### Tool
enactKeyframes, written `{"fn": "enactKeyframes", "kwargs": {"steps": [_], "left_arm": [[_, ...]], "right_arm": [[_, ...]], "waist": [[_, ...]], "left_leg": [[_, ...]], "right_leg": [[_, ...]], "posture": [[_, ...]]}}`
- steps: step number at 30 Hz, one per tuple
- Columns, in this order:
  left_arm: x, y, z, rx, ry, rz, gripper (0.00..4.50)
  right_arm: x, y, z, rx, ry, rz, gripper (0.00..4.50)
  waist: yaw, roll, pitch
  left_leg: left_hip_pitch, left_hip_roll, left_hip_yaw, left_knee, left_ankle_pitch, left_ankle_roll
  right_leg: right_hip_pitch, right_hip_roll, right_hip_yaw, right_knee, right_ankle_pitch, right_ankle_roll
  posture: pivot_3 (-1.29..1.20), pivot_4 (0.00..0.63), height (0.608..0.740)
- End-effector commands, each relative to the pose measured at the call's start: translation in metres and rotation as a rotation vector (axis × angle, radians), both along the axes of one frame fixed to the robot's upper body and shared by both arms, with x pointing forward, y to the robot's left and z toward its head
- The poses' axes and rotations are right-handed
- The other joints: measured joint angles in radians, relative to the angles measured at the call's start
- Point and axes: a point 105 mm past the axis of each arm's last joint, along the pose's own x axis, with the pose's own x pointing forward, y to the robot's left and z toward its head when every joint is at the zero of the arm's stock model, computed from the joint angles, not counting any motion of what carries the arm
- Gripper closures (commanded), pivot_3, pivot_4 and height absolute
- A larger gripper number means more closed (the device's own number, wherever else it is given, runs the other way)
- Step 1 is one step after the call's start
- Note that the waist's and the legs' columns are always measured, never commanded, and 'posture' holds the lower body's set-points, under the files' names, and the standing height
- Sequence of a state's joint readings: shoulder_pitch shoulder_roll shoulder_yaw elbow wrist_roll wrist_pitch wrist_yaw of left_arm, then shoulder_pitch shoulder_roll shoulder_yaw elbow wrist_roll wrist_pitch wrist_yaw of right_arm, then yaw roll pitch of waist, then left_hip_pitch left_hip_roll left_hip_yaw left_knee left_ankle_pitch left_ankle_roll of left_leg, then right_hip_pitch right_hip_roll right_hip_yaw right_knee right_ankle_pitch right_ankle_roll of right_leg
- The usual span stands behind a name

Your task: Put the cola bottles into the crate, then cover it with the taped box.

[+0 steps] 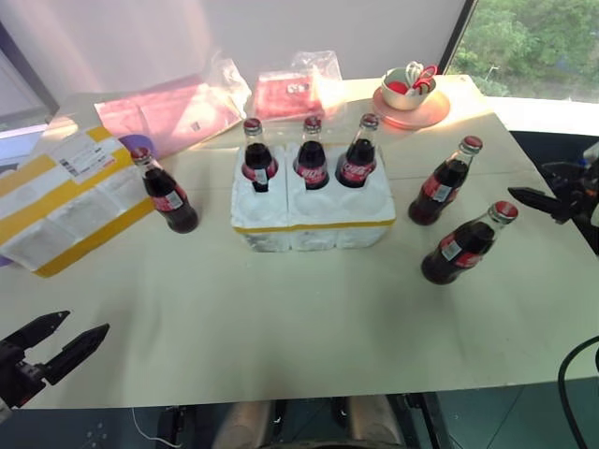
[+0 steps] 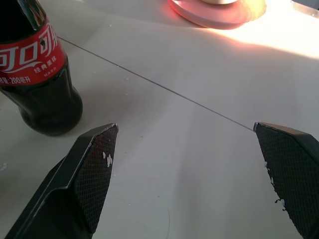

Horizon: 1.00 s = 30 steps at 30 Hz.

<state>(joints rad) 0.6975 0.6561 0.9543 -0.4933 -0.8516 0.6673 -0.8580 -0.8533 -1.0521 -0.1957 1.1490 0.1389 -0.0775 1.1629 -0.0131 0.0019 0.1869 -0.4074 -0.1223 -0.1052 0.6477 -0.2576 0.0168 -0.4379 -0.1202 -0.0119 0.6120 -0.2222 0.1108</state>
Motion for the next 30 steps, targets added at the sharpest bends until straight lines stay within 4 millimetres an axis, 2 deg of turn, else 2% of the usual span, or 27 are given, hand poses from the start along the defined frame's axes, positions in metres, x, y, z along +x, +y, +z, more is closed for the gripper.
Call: {"fn": "enactKeyframes", "kwargs": {"steps": [1,6,12,14,17,20,23,24,27,30], "left_arm": [[0.004,-0.001,0.004,0.04,-0.02,-0.007,0.05],[0.015,0.008,0.011,0.024,-0.05,0.027,0.05],[0.029,0.008,0.024,0.021,-0.098,-0.004,0.05],[0.038,0.002,0.031,0.021,-0.126,-0.043,0.05],[0.051,-0.01,0.042,0.009,-0.157,-0.113,0.05],[0.072,-0.024,0.043,0.015,-0.166,-0.183,0.05],[0.092,-0.033,0.043,0.007,-0.181,-0.225,0.05],[0.096,-0.035,0.043,0.008,-0.183,-0.23,0.05],[0.119,-0.036,0.039,0.031,-0.191,-0.219,0.05],[0.134,-0.034,0.039,0.042,-0.213,-0.197,0.05]], "right_arm": [[-0.001,-0.003,0.02,-0.018,-0.069,-0.004,0.0],[-0.004,-0.005,0.021,0.004,-0.073,0.001,0.0],[-0.01,-0.003,0.021,0.05,-0.045,0.041,0.0],[-0.012,0.002,0.031,0.048,-0.043,0.085,0.0],[-0.013,0.011,0.058,0.065,-0.06,0.15,0.0],[-0.019,0.034,0.091,0.089,-0.064,0.306,0.0],[-0.023,0.06,0.117,0.106,-0.072,0.444,0.0],[-0.024,0.066,0.122,0.11,-0.072,0.471,0.0],[-0.035,0.102,0.14,0.118,-0.076,0.629,0.0],[-0.05,0.13,0.144,0.107,-0.048,0.755,0.0]], "waist": [[0.0,0.0,0.0],[0.0,0.0,0.0],[0.0,0.0,0.0],[0.001,0.001,0.0],[0.0,0.004,0.0],[-0.001,0.009,0.001],[-0.006,0.009,0.001],[-0.006,0.009,0.001],[-0.003,0.009,0.001],[0.0,0.008,0.001]], "left_leg": [[0.0,0.0,0.0,0.0,0.0,0.0],[0.0,0.0,0.0,0.001,0.0,0.0],[0.001,0.0,0.0,0.001,0.001,0.0],[0.001,0.0,0.0,0.001,0.001,0.001],[0.001,0.0,0.0,0.001,0.002,-0.001],[0.001,0.0,0.001,0.002,0.001,-0.002],[0.003,0.001,0.001,0.001,0.001,-0.002],[0.003,0.001,0.001,0.001,0.001,-0.003],[0.003,0.001,0.001,0.0,0.002,-0.001],[0.001,0.0,0.001,0.001,0.002,-0.002]], "right_leg": [[0.0,0.0,0.0,0.0,0.0,0.0],[0.0,0.001,0.0,0.001,0.0,0.0],[0.0,0.001,0.0,0.001,0.001,0.0],[0.0,0.001,0.001,0.002,0.001,0.0],[0.0,0.001,0.001,0.002,0.002,-0.001],[0.0,0.001,0.001,0.003,0.002,-0.001],[0.0,0.002,0.001,0.004,0.003,0.001],[0.0,0.002,0.001,0.004,0.004,0.002],[-0.001,0.002,0.001,0.005,0.004,0.003],[-0.004,0.002,0.002,0.006,0.004,0.003]], "posture": [[0.0,0.15,0.739],[0.0,0.15,0.739],[0.0,0.15,0.739],[0.0,0.15,0.739],[0.0,0.15,0.739],[0.0,0.15,0.739],[0.0,0.15,0.739],[0.0,0.15,0.739],[0.0,0.15,0.739],[0.0,0.15,0.739]]}}
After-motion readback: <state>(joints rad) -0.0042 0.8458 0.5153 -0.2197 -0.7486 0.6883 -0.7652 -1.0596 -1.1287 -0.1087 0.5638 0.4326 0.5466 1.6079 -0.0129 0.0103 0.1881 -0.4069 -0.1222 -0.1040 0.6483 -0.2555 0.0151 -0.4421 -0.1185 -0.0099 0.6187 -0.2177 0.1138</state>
